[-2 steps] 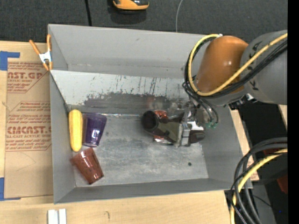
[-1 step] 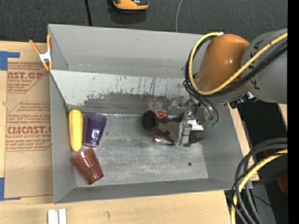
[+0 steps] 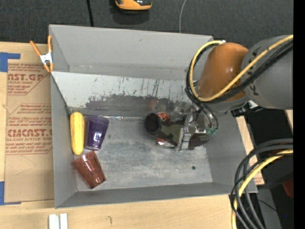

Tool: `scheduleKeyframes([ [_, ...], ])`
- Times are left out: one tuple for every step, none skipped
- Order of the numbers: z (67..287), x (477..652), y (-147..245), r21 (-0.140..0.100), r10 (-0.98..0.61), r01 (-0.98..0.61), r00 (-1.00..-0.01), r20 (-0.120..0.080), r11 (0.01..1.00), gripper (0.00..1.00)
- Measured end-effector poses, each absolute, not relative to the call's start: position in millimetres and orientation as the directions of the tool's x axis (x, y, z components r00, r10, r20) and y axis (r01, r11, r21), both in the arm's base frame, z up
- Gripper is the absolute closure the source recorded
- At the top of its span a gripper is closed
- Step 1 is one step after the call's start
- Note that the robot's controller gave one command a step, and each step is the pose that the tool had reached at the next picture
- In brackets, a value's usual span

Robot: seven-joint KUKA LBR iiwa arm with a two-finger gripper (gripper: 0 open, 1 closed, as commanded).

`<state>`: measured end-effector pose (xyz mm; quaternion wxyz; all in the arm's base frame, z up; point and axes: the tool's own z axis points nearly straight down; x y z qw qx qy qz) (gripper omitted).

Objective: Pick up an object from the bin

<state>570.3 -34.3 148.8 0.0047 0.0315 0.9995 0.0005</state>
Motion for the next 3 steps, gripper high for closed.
scheduleKeyframes([
  [69,577.9,-22,0.001,0.130,0.130,-0.991,-0.002,0.991,0.00],
  [108,572.7,-23,0.001,0.310,0.310,-0.951,0.000,0.951,0.00],
  [77,577.5,-22,0.001,0.138,0.138,-0.990,-0.004,0.990,0.00],
])
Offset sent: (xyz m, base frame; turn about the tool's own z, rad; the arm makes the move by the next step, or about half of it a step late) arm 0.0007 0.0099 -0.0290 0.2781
